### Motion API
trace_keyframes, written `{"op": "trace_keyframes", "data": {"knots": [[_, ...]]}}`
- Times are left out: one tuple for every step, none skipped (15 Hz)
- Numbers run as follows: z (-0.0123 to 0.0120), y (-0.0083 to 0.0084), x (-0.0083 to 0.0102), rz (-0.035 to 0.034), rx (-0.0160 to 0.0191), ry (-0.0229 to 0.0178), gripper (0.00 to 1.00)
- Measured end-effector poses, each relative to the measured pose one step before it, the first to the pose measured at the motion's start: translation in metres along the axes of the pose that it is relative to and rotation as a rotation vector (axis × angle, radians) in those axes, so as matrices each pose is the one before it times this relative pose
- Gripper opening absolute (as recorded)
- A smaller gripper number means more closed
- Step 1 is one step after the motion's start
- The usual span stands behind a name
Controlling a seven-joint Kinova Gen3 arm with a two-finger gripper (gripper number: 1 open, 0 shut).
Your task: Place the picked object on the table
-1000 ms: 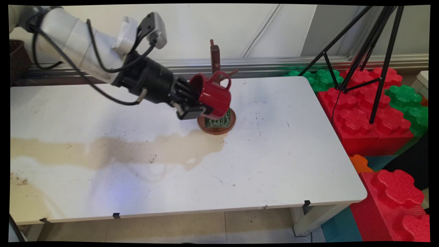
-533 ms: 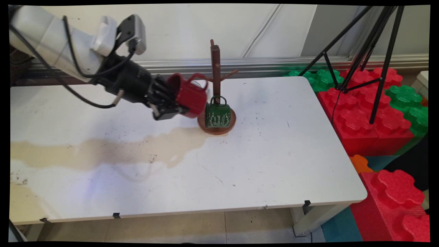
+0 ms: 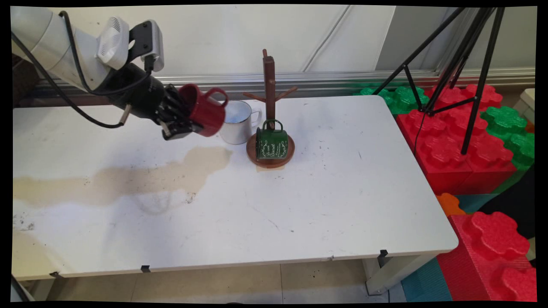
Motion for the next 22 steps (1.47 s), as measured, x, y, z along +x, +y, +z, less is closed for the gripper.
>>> {"op": "trace_keyframes", "data": {"knots": [[0.00058, -0.00461, -0.00301, 0.01177, 0.01105, -0.02849, 0.00], [0.00074, -0.00285, -0.00196, 0.00635, 0.00678, -0.01934, 0.00], [0.00150, -0.00339, -0.00230, 0.00706, 0.00734, -0.02507, 0.00], [0.00179, -0.00301, -0.00222, 0.00614, 0.00591, -0.02504, 0.00], [0.00258, -0.00322, -0.00275, 0.00653, 0.00565, -0.03078, 0.00], [0.00213, -0.00198, -0.00145, 0.00326, 0.00293, -0.01931, 0.00], [0.00387, -0.00268, -0.00212, 0.00423, 0.00213, -0.02909, 0.00], [0.00272, -0.00174, -0.00122, 0.00233, 0.00178, -0.01829, 0.00], [0.00446, -0.00248, -0.00173, 0.00304, 0.00167, -0.02703, 0.00], [0.00565, -0.00279, -0.00187, -0.00095, 0.00049, -0.02820, 0.00], [0.00587, -0.00268, -0.00169, -0.00115, -0.00148, -0.02641, 0.00], [0.00538, -0.00220, -0.00142, -0.00009, -0.00343, -0.02258, 0.00], [0.00633, -0.00268, -0.00143, 0.00138, -0.00433, -0.02508, 0.00], [0.00522, -0.00219, -0.00083, 0.00098, -0.00371, -0.01977, 0.00], [0.00551, -0.00215, -0.00051, 0.00003, -0.00482, -0.01910, 0.00], [0.00357, -0.00151, -0.00007, -0.00047, -0.00297, -0.01194, 0.00], [0.00654, -0.00260, 0.00025, -0.00104, -0.00634, -0.02068, 0.00], [0.00661, -0.00293, 0.00087, 0.00026, -0.00491, -0.01952, 0.00], [0.00640, -0.00301, 0.00122, -0.00036, -0.00390, -0.01783, 0.00], [0.00531, -0.00253, 0.00106, -0.00174, -0.00286, -0.01478, 0.00], [0.00631, -0.00302, 0.00199, -0.00175, -0.00417, -0.01492, 0.00], [0.00601, -0.00248, 0.00186, -0.00246, -0.00514, -0.01311, 0.00]]}}
